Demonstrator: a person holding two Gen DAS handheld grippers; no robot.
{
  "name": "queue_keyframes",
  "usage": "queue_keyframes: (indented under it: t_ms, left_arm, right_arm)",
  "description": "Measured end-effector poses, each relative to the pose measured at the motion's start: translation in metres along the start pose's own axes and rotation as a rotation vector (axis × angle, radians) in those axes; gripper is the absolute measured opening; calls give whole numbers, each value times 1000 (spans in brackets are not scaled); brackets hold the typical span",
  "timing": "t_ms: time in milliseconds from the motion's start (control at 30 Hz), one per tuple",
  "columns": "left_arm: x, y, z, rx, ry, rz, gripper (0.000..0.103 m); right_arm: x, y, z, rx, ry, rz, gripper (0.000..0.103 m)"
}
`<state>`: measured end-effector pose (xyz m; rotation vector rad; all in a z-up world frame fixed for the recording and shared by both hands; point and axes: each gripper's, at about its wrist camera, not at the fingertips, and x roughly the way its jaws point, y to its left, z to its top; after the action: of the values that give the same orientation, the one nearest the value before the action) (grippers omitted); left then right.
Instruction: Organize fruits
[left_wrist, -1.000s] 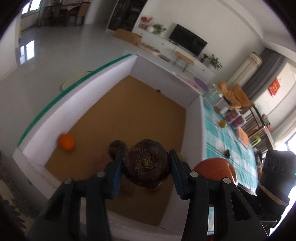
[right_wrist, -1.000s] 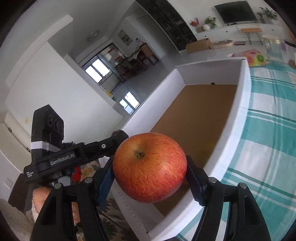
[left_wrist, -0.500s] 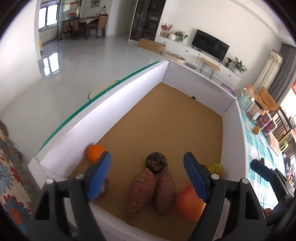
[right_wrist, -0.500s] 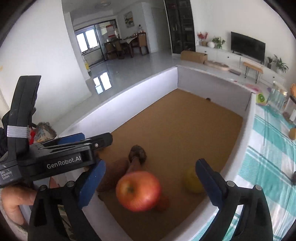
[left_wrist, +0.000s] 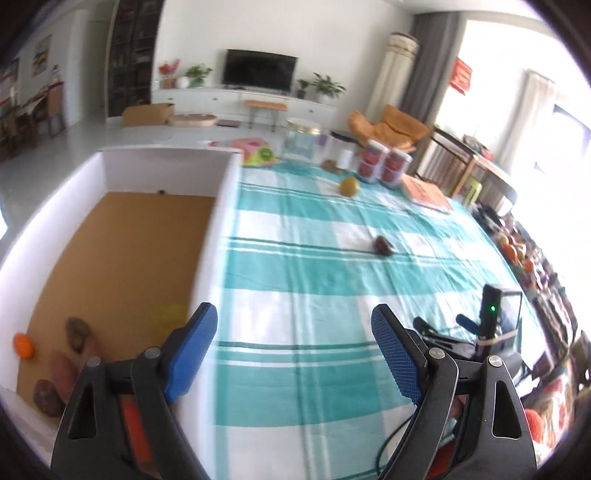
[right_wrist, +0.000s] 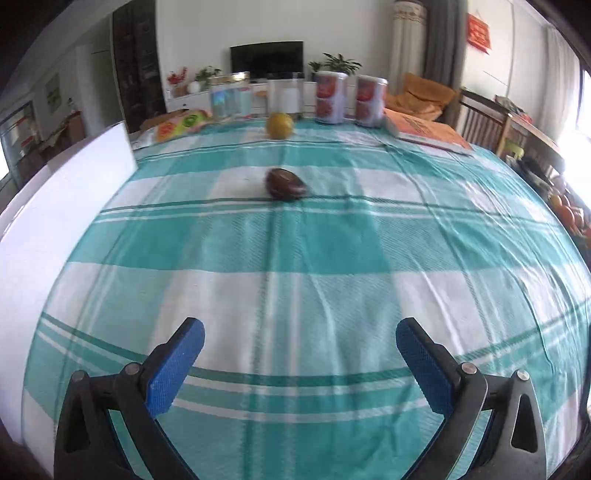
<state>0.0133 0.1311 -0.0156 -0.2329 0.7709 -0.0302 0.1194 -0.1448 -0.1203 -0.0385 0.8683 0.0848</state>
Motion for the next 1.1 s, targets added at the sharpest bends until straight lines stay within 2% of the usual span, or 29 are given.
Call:
queue_keyframes:
  t_ms: [100, 167, 300, 367, 500, 633, 933, 1000, 1100]
  left_arm:
    - [29, -45, -2, 67, 74, -88, 87]
    - [50, -66, -5, 98, 96, -104, 87]
    - [93, -95, -14, 158, 115, -69, 87]
    - [114, -100, -19, 198, 126, -26, 87]
    - [153, -91, -22, 217, 167, 60, 87]
    - [168, -75, -27, 200, 169, 106, 87]
    - [168, -51, -29, 209, 141, 137, 88]
    - [168, -43, -29, 182, 133, 117, 88]
    - [170, -46, -30, 198, 139, 127, 92]
  right_arm:
    - [-4, -44, -1, 165, 8, -16, 103]
    - [-2, -52, -4, 183, 25, -42, 103]
    - [8, -40, -4, 157, 51, -48, 103]
    - [14, -34, -2, 149, 61, -55, 103]
    - [18, -35, -1, 150, 64, -56, 103]
    - [20, -32, -2, 133, 75, -76, 103]
    - [20, -31, -2, 129, 78, -75, 103]
    - [21, -31, 1, 122, 106, -70, 103]
    - [19, -21, 27, 130, 66, 105, 103]
